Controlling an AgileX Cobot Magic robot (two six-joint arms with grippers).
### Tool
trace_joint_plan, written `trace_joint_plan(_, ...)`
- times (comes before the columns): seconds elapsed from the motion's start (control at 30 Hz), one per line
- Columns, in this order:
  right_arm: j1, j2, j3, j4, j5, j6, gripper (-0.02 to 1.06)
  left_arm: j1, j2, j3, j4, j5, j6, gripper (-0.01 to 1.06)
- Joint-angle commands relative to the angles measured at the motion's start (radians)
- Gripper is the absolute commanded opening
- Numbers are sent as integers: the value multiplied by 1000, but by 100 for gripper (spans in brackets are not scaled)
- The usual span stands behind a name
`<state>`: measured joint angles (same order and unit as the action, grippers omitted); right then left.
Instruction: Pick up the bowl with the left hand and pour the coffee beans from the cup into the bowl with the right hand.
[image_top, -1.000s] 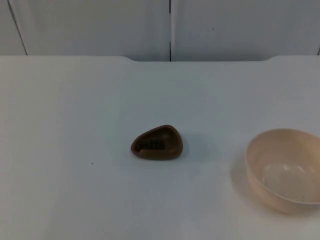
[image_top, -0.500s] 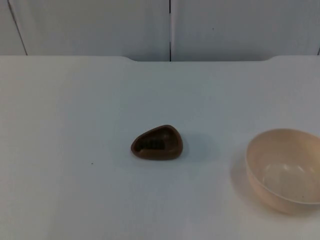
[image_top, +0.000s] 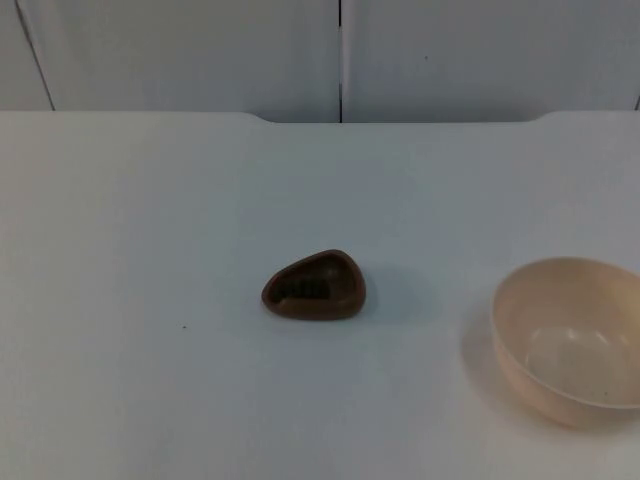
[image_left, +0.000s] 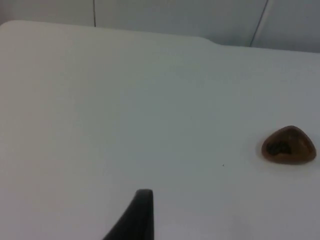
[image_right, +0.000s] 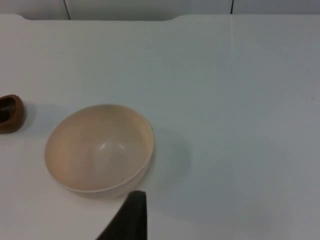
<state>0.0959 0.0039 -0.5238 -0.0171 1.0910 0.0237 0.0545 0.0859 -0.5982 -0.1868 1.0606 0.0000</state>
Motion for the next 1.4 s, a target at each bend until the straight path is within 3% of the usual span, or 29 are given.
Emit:
trace_joint_plan(0.0, -5, -4, 8, -2, -12, -15, 105, 2, 15, -23, -16, -20, 0, 105)
trace_joint_plan(0.53, -5, -4, 8, -4, -12, -14, 105, 2, 131, -88, -133, -56, 11, 105)
trace_joint_plan(0.87, -5, -4, 8, -4, -12, -17, 105, 2, 267, -88, -384, -180, 191, 105)
trace_joint_plan(1.23, -5, -4, 8, -6, -12, -17, 105, 2, 477, -88, -591, -167, 383, 100)
trace_joint_plan(1.37, -5, -4, 8, -6, -12, -17, 105, 2, 576, -88, -688, -121, 476, 99)
